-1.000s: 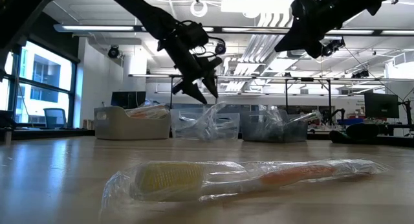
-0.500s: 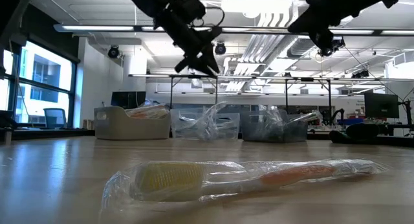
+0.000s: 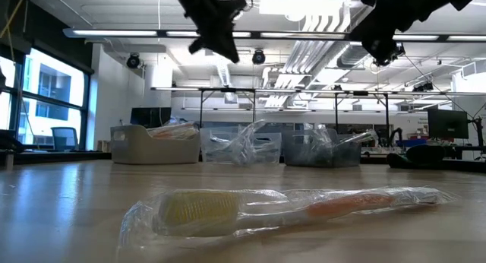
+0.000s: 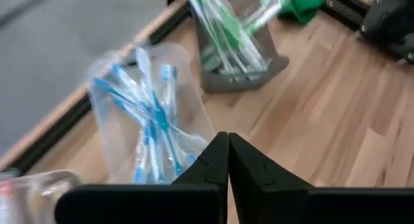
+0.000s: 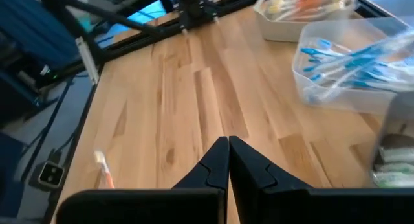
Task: Pick & Place Toothbrushes
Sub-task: Put the orange toothbrush into the white bin
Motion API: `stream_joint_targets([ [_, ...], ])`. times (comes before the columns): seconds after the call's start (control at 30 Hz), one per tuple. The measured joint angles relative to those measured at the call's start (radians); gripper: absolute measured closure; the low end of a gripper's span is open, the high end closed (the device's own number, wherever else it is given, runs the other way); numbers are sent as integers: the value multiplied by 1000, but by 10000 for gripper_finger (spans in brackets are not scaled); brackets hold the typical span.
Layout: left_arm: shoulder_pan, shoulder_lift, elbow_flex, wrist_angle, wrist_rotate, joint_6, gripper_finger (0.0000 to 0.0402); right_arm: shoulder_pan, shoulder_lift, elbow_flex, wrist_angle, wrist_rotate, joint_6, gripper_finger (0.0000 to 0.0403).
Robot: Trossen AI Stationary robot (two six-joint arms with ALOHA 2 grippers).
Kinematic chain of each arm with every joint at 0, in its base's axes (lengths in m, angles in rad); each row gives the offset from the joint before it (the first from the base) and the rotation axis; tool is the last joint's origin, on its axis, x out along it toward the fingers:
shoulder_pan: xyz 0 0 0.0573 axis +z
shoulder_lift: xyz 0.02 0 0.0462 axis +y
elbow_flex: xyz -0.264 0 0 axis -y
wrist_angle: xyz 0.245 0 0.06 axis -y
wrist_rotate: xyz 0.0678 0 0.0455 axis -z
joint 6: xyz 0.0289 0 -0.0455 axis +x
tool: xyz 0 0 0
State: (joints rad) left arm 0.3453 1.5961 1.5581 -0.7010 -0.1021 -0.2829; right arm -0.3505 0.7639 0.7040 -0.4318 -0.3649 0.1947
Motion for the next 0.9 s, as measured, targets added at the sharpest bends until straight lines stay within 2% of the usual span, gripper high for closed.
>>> stream_joint_targets([
  [0.13, -38, -65, 0, -29, -76, -1, 401, 46, 44, 0, 2, 1, -21, 399],
  [0.27, -90, -128, -34, 14, -148, -10, 401, 106, 104, 0, 20, 8, -45, 399],
  [0.43, -166, -212, -171, 143, -161, -37, 401, 185, 165, 0, 86, 26, -69, 399],
  [0.7, -272, -336, -434, 460, -164, -94, 401, 319, 240, 0, 191, 24, -93, 399],
  [0.8, -306, -368, -500, 523, -166, -128, 402, 362, 273, 0, 218, 25, -85, 399],
  [0.9, -339, -387, -530, 517, -170, -145, 401, 409, 306, 0, 269, 42, -84, 399],
])
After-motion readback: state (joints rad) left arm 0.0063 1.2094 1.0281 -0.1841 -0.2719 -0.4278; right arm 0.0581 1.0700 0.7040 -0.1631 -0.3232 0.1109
